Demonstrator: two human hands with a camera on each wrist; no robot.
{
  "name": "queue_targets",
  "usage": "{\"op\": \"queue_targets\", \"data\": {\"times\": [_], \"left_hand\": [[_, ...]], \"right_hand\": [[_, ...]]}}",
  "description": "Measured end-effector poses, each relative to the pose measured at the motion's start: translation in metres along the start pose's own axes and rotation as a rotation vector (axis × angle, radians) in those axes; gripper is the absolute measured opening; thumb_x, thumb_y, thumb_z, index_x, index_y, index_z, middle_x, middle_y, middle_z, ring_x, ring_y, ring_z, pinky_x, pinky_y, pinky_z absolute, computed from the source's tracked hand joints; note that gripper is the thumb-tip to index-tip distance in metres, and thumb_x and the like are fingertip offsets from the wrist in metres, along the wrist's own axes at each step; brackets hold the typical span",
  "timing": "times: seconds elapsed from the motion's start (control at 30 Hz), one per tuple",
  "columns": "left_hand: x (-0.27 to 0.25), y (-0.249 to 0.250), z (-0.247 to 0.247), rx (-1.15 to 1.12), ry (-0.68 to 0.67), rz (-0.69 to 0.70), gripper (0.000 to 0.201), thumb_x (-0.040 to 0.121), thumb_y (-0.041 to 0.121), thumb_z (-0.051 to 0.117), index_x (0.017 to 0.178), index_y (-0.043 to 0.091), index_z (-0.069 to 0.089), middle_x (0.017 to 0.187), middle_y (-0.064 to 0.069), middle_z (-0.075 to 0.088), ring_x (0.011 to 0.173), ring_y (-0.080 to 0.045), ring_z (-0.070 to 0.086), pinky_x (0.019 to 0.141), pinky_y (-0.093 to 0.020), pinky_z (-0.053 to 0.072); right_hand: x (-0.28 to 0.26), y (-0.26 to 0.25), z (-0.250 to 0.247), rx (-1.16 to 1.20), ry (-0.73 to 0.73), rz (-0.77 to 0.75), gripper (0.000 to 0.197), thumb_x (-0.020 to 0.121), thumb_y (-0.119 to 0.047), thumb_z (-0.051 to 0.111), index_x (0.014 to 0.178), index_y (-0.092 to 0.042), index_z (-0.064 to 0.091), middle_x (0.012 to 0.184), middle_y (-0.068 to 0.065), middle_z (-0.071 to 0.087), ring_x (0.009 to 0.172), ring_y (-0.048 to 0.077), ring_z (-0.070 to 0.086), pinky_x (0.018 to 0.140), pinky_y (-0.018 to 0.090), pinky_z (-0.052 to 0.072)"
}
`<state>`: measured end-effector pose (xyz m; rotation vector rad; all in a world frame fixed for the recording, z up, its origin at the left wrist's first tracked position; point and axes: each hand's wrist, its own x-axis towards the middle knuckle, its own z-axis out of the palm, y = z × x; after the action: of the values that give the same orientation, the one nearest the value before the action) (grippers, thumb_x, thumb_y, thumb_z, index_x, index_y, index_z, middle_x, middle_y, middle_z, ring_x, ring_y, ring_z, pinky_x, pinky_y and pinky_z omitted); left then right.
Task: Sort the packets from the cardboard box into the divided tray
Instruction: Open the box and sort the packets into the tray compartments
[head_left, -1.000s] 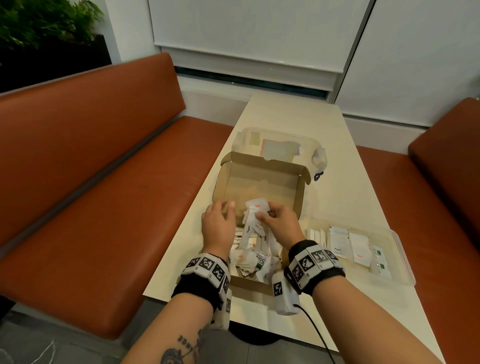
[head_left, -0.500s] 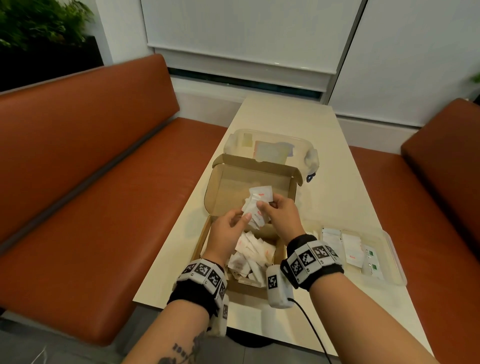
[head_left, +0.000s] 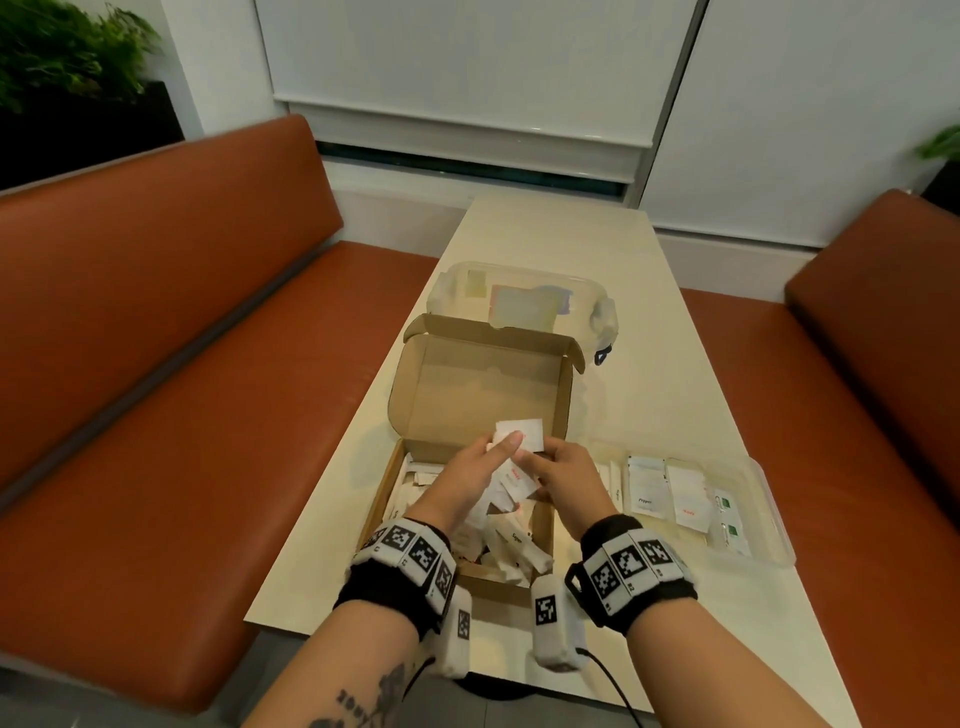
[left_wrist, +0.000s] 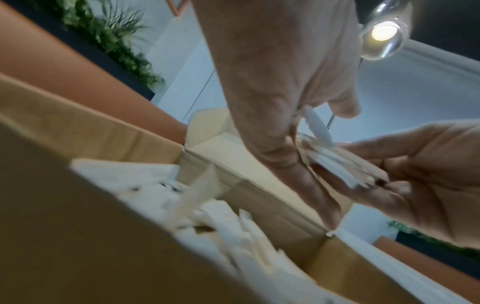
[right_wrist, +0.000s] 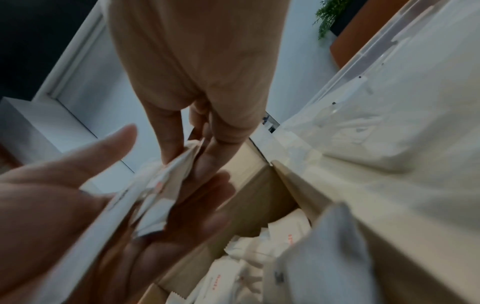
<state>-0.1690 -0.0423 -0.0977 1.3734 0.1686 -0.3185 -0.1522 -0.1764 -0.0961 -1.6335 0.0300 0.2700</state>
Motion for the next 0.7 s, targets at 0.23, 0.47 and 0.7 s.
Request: {"op": "queue_targets", "data": {"times": [0.23, 0.47, 0.7], "left_hand": [[0.018, -0.004, 0.028, -0.230, 0.055, -0.008, 0.037, 0.099, 0.025, 0.046, 0.133, 0.012, 0.045, 0.114, -0.018, 0.065, 0.093, -0.026, 0.068, 0.068, -0.038, 0.060], [0.028, -0.014, 0.019, -0.112, 0.152, 0.052, 0.028, 0.099, 0.022, 0.046, 0.123, 0.009, 0.054, 0.100, -0.017, 0.068, 0.080, -0.023, 0.069, 0.061, -0.032, 0.057], [0.025, -0.010, -0.002, -0.148, 0.244, 0.095, 0.018, 0.100, 0.019, 0.044, 0.113, 0.011, 0.053, 0.104, -0.019, 0.067, 0.095, -0.034, 0.065, 0.086, -0.051, 0.052]], "right_hand": [[0.008, -0.017, -0.015, -0.241, 0.108, -0.067, 0.017, 0.086, -0.013, 0.065, 0.093, 0.001, 0.070, 0.081, 0.013, 0.070, 0.066, 0.013, 0.065, 0.054, 0.021, 0.050], [0.015, -0.010, -0.009, -0.333, 0.114, -0.046, 0.014, 0.083, -0.014, 0.068, 0.095, -0.009, 0.070, 0.084, 0.005, 0.070, 0.065, 0.005, 0.062, 0.050, 0.009, 0.043], [-0.003, -0.005, 0.005, -0.743, 0.119, -0.073, 0.015, 0.088, -0.013, 0.054, 0.076, -0.014, 0.062, 0.078, 0.004, 0.062, 0.074, 0.018, 0.056, 0.067, 0.026, 0.045]]}}
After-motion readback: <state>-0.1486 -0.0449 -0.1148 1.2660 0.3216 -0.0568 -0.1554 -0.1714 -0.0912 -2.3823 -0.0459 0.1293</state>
